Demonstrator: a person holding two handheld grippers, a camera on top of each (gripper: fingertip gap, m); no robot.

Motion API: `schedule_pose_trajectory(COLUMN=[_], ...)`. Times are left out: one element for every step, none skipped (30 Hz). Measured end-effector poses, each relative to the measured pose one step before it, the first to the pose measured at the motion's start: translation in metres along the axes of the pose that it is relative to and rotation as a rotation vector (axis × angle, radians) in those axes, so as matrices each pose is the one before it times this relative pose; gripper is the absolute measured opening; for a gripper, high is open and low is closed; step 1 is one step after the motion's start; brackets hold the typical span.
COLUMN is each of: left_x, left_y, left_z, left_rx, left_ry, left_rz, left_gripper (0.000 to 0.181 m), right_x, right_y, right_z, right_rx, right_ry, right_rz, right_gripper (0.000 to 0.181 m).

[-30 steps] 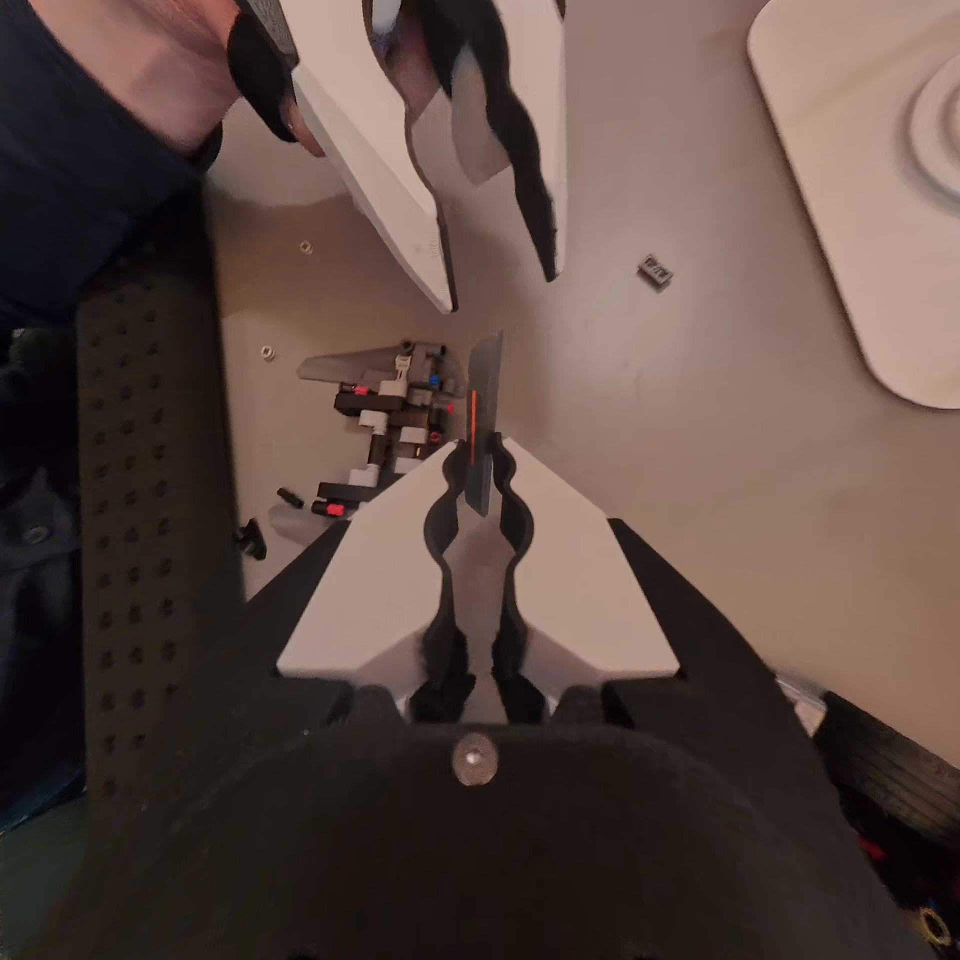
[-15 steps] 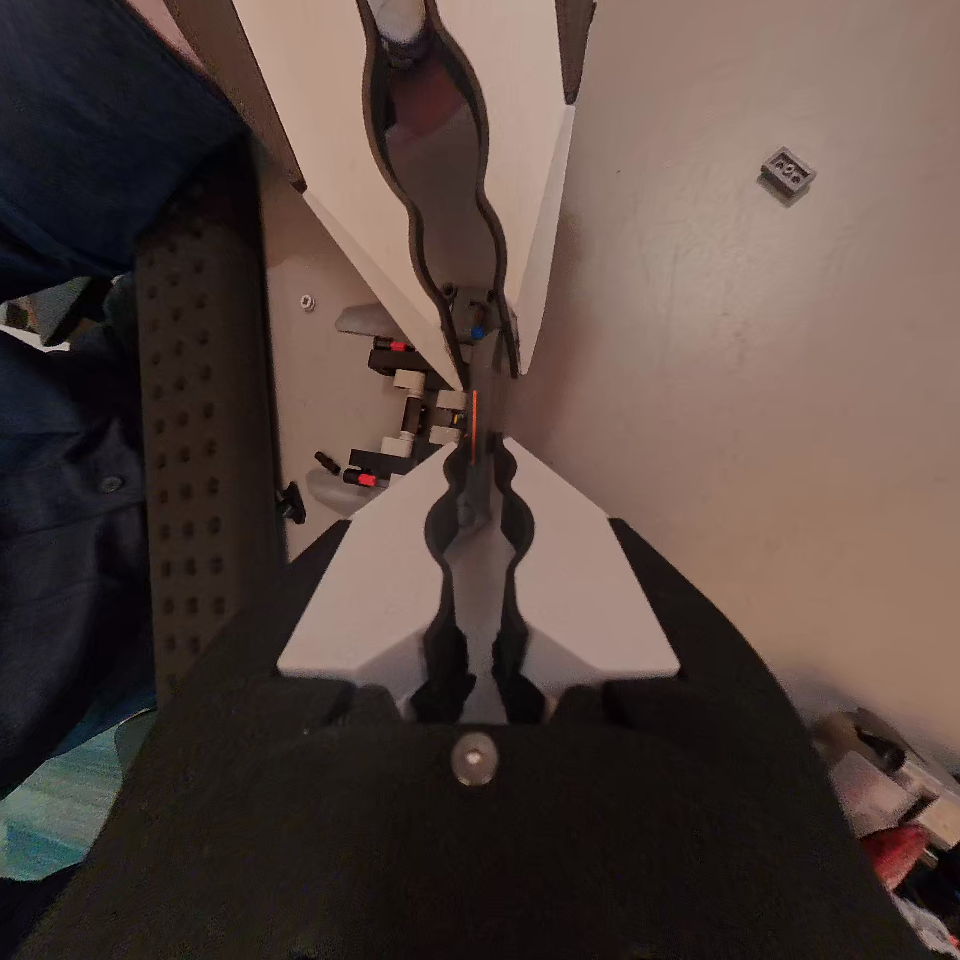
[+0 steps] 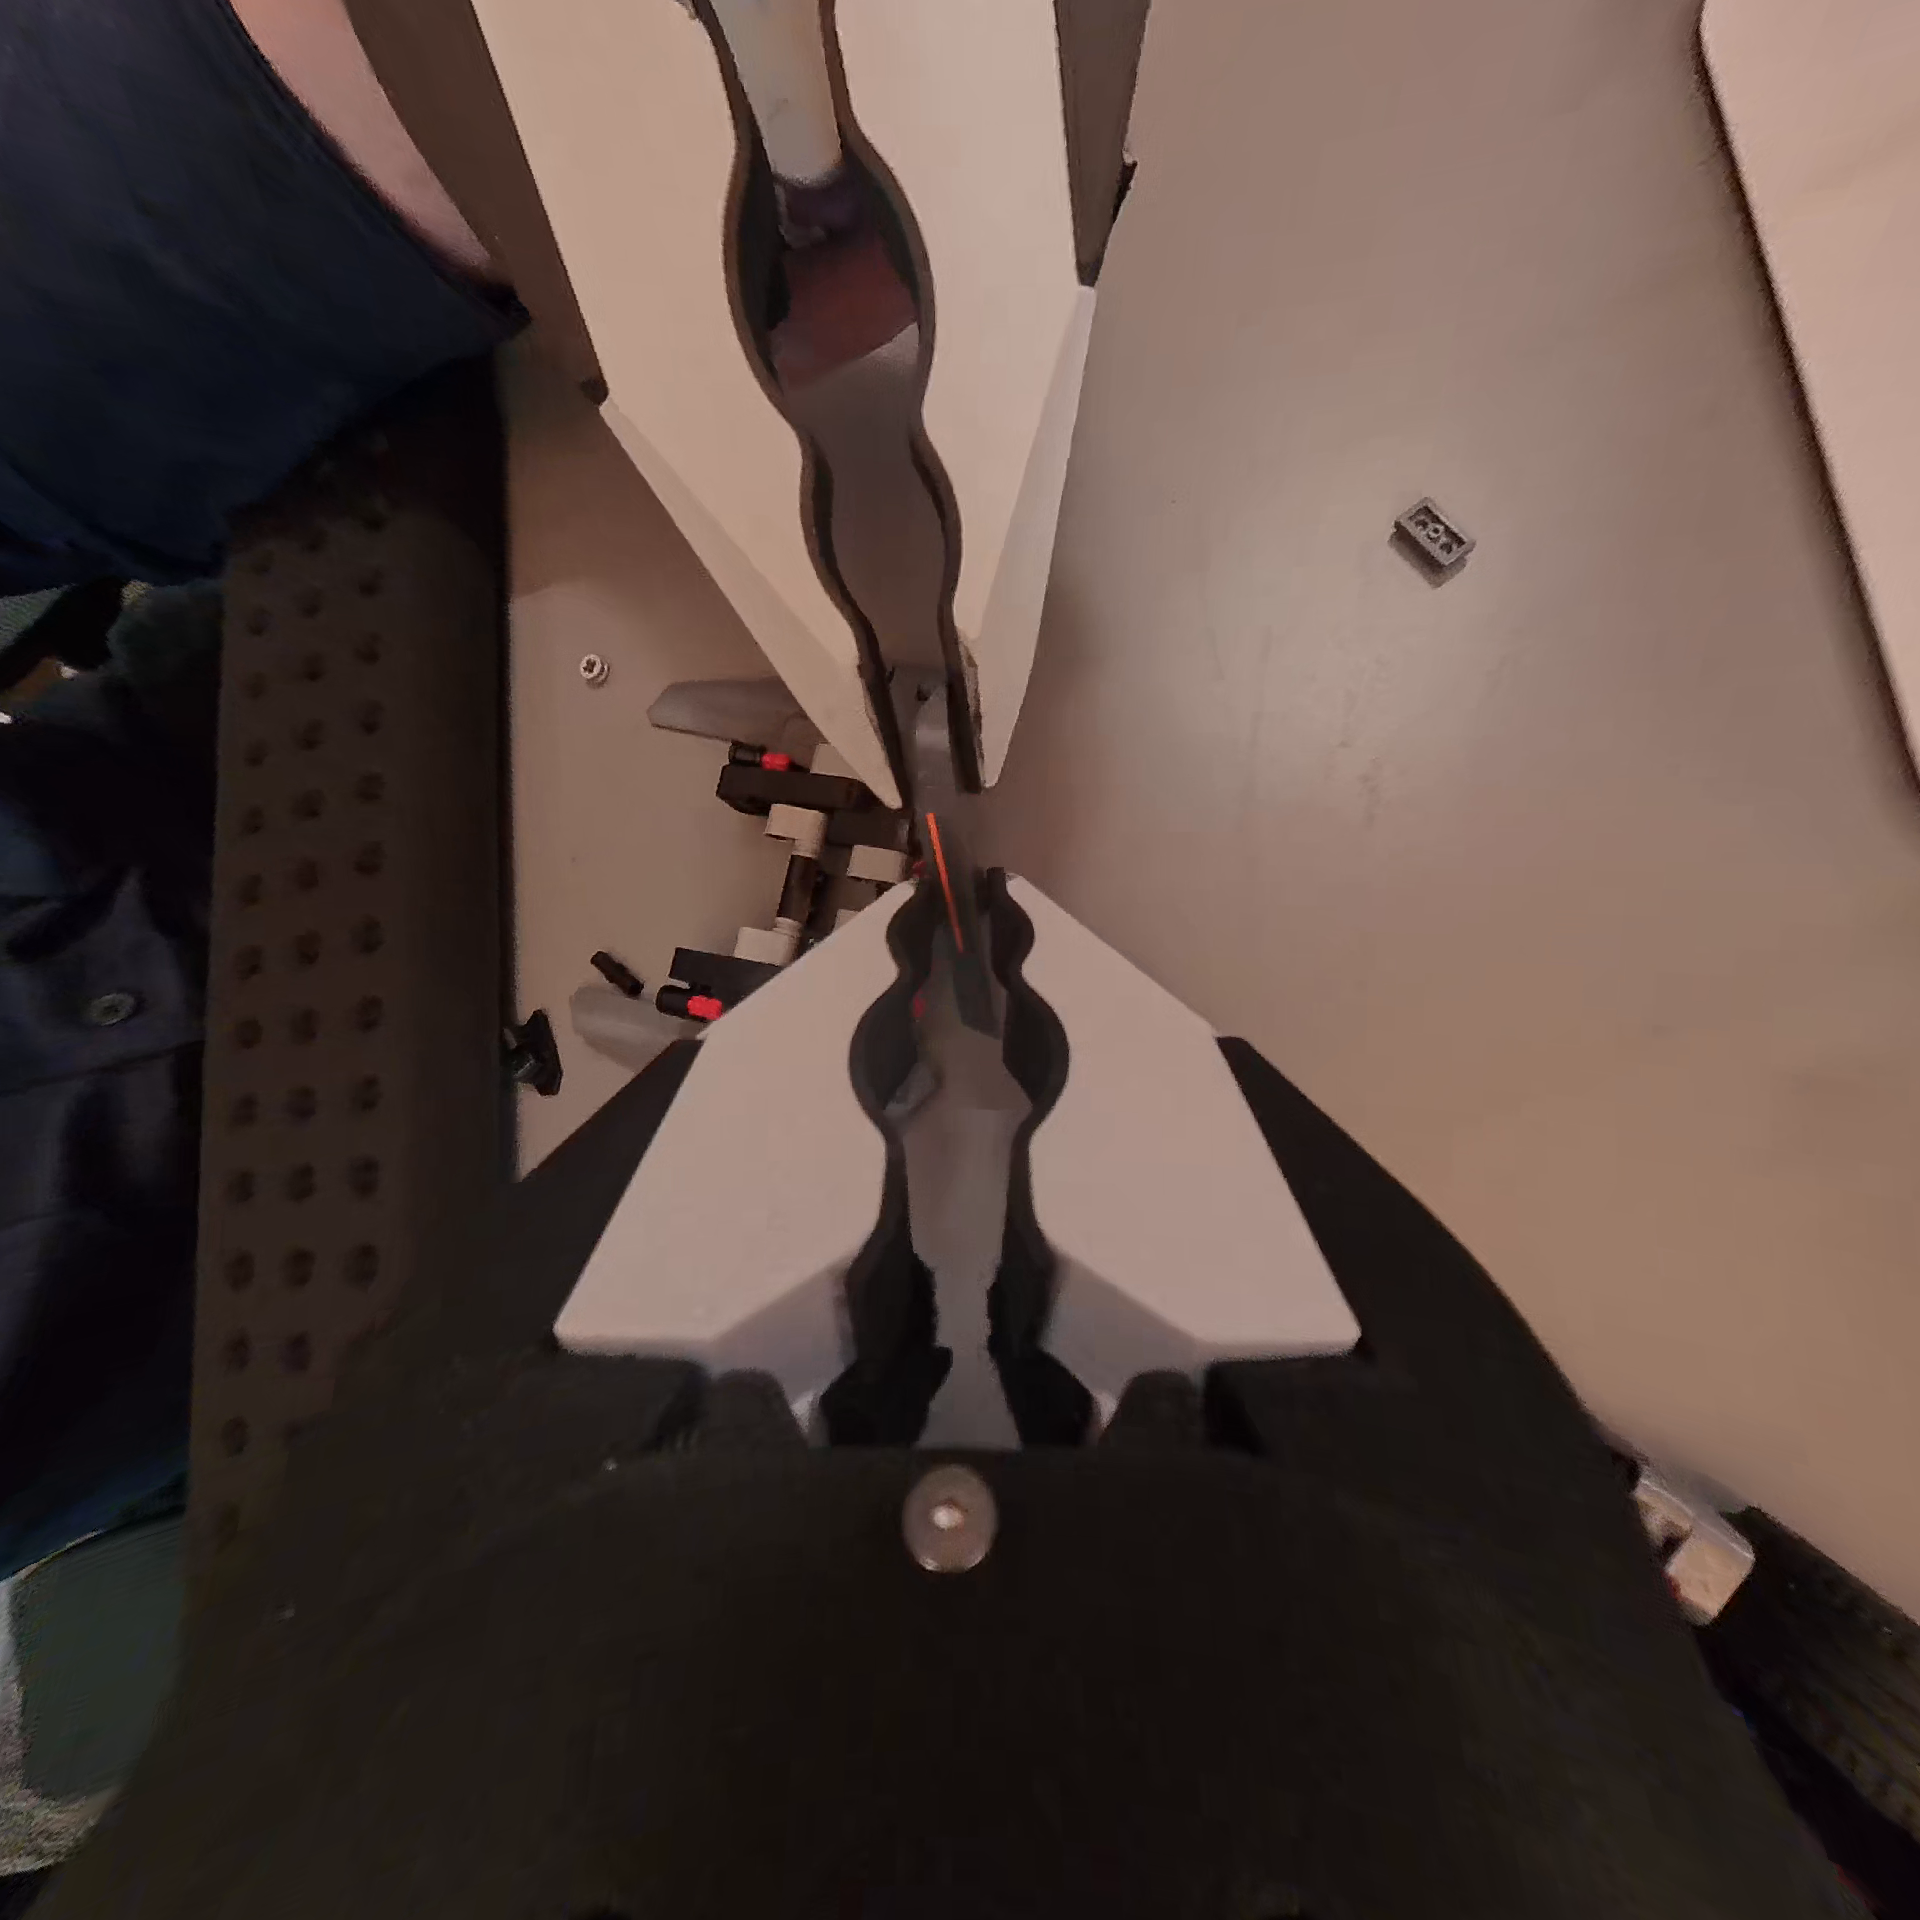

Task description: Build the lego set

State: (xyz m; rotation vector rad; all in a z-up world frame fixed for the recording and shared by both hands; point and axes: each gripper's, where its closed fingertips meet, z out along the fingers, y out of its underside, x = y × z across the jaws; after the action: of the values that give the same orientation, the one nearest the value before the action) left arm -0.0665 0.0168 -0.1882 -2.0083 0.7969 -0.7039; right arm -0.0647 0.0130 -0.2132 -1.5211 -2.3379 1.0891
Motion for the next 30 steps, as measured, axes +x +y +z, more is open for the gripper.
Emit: schedule_pose_trajectory(left_x=[-0.00009, -0.00018, 0.00009, -0.00049, -0.00092, -0.00097, -0.00185, -0.00102, 0.00214, 0.00302, 0.00206, 0.00154, 0.00207, 0.00222, 0.00304, 0.00347, 0.00268, 0.00202, 0.00029, -0.00098, 0.00078, 0.00216, 0.00352, 0.00321, 0.00307, 0.00197, 0.00062, -0.00015, -0.00028, -0.00036], left_y=[0.00038, 0.00063, 0.00085, 0.00094, 0.00152, 0.00284, 0.00478, 0.00551, 0.00344, 0.00128, 0.00052, 0.00042, 0.00105, 0.00074, -0.00027, -0.00075, -0.00046, 0.00022, 0.00006, -0.00088, -0.00072, 0.00046, 0.00044, 0.00019, 0.00157, 0.00234, 0.00197, 0.00178, 0.00375, 0.00428], left_z=[-0.00004, 0.00028, 0.00016, 0.0, -0.00034, -0.00015, 0.00004, 0.00048, 0.00057, 0.00043, -0.00015, -0.00054, -0.00042, -0.00008, 0.00023, 0.00079, 0.00118, 0.00151, 0.00131, 0.00053, 0.00018, 0.00062, 0.00151, 0.00212, 0.00257, 0.00258, 0.00245, 0.00241, 0.00303, 0.00394], left_rx=[-0.0027, -0.003, -0.004, -0.0049, -0.0104, -0.0198, -0.0323, -0.0399, -0.0309, -0.0206, -0.0187, -0.0172, -0.0177, -0.0111, -0.0015, 0.0045, 0.0062, 0.0035, 0.0023, 0.0052, 0.0022, -0.0064, -0.005, 0.0004, -0.0052, -0.0105, -0.0084, -0.0061, -0.0168, -0.0215], left_ry=[-0.0003, 0.0003, 0.0027, -0.0021, -0.0058, -0.0079, -0.0166, -0.0179, -0.0034, -0.0017, -0.0084, -0.0128, -0.0093, -0.0057, 0.001, 0.0021, -0.007, -0.0145, -0.0282, -0.0404, -0.0318, -0.0229, -0.0138, -0.0135, -0.0138, -0.0221, -0.0315, -0.0337, -0.03, -0.0228], left_rz=[-0.0017, -0.0036, -0.0057, -0.0056, -0.0086, -0.0078, -0.0059, 0.0001, 0.0084, 0.0061, 0.0015, 0.0028, 0.0, -0.015, -0.0308, -0.0317, -0.0246, -0.0213, -0.0183, -0.01, -0.0029, -0.0063, -0.0138, -0.0152, -0.0127, -0.0115, -0.0077, -0.007, -0.003, -0.008], left_gripper=[0.008, 0.008, 0.008, 0.008, 0.008, 0.009, 0.012, 0.015, 0.018, 0.02, 0.021, 0.022, 0.025, 0.028, 0.031, 0.036, 0.039, 0.042, 0.048, 0.05, 0.051, 0.055, 0.058, 0.06, 0.061, 0.064, 0.065, 0.067, 0.07, 0.075], right_x=[0.00016, 0.00014, 0.00001, 0.00038, 0.0008, 0.00085, 0.00111, 0.00097, 0.00074, 0.00063, 0.00068, 0.00103, 0.00135, 0.00146, 0.00098, 0.00067, 0.00024, -0.00023, -0.00047, -0.00057, -0.00123, -0.00137, -0.00074, -0.00039, -0.00015, -0.00003, 0.00009, 0.00018, 0.00013, -0.00003], right_y=[0.00019, 0.00038, 0.00047, 0.00013, 0.00001, -0.0001, -0.00029, -0.00082, -0.00104, -0.0013, -0.00076, 0.00002, 0.00042, 0.00038, 0.00021, -0.00006, -0.0005, -0.00064, -0.00068, -0.00058, -0.00048, -0.00039, -0.00006, 0.00007, 0.00033, 0.00058, 0.00082, 0.00091, 0.00083, 0.00047], right_z=[0.00046, 0.00064, 0.00051, 0.00024, -0.00014, -0.00056, -0.00111, -0.00142, -0.00175, -0.00174, -0.00169, -0.00139, -0.0011, -0.00091, -0.00081, -0.00075, -0.00066, -0.00064, -0.00047, -0.00048, -0.00038, -0.0003, -0.0002, 0.00003, 0.00029, 0.0007, 0.00082, 0.0009, 0.00083, 0.00053], right_rx=[-0.0052, -0.0056, -0.0041, -0.0004, 0.0016, 0.0022, 0.0047, 0.0068, 0.0079, 0.0087, 0.0056, 0.0016, 0.0002, -0.0002, 0.0001, 0.0014, 0.0028, 0.0035, 0.0027, 0.0018, 0.0018, 0.0011, -0.0001, 0.0, 0.0003, -0.0005, -0.0014, -0.0021, -0.002, -0.0011], right_ry=[0.0094, 0.0052, 0.0007, 0.0009, 0.0019, 0.0013, 0.0027, 0.0027, 0.0028, 0.0036, 0.0033, 0.0048, 0.0067, 0.0067, 0.0053, 0.004, 0.0021, 0.0, 0.0, -0.0003, -0.0034, -0.0045, -0.0019, -0.0008, -0.0027, -0.0034, -0.0025, -0.0025, -0.0026, -0.0017], right_rz=[-0.0102, -0.0035, -0.0003, 0.0, 0.0012, 0.0025, 0.0036, 0.0045, 0.0035, 0.0018, 0.0024, 0.0025, 0.0006, -0.0006, -0.0004, 0.0, -0.0001, -0.001, -0.0019, -0.0024, -0.002, -0.0013, -0.0011, -0.0011, 0.0007, 0.0024, 0.0018, 0.0016, 0.0018, 0.0006], right_gripper=[0.007, 0.007, 0.007, 0.007, 0.007, 0.006, 0.006, 0.006, 0.006, 0.006, 0.006, 0.006, 0.006, 0.006, 0.006, 0.006, 0.006, 0.006, 0.006, 0.006, 0.006, 0.006, 0.006, 0.006, 0.006, 0.006, 0.006, 0.006, 0.006, 0.006])
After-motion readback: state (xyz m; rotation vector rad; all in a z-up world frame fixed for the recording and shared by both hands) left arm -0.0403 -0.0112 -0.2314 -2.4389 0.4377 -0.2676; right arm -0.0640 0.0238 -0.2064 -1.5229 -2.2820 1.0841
